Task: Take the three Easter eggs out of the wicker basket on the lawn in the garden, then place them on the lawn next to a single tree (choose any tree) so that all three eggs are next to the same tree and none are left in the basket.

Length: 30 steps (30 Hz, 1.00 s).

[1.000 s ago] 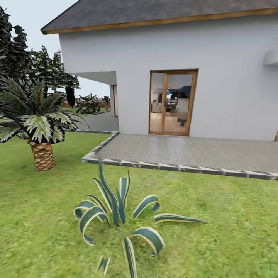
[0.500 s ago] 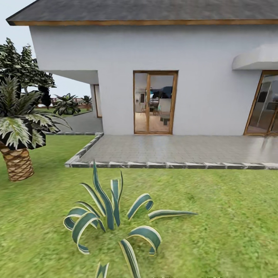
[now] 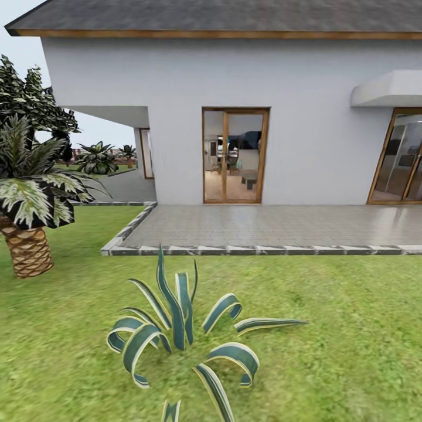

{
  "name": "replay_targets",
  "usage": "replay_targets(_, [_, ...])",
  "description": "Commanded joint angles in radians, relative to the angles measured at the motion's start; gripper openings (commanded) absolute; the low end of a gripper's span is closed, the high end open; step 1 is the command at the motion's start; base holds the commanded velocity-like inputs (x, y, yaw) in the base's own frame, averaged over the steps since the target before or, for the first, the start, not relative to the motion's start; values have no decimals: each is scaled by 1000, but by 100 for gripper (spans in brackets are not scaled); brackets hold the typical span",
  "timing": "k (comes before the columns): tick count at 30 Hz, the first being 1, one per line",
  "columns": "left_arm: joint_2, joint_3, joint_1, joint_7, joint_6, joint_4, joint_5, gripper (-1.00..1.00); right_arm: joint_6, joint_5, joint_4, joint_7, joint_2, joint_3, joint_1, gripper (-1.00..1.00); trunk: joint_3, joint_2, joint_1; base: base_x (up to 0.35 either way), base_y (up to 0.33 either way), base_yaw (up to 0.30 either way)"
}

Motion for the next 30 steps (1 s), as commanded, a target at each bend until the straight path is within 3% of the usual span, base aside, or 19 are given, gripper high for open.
replay_targets(1, [0,0,0,-4,0,-1,-1,100,-1,-5,2,1,0,1,-1,100,-1,-1,0,0,258,0])
replay_targets(14, [0,-2,0,-2,0,-1,-2,100,-1,-5,2,1,-1,1,-1,100,-1,-1,0,0,99,0])
replay_targets(30, [0,-2,0,-4,0,-1,-1,100,0,-5,2,0,0,1,-1,100,-1,-1,0,0,303,18])
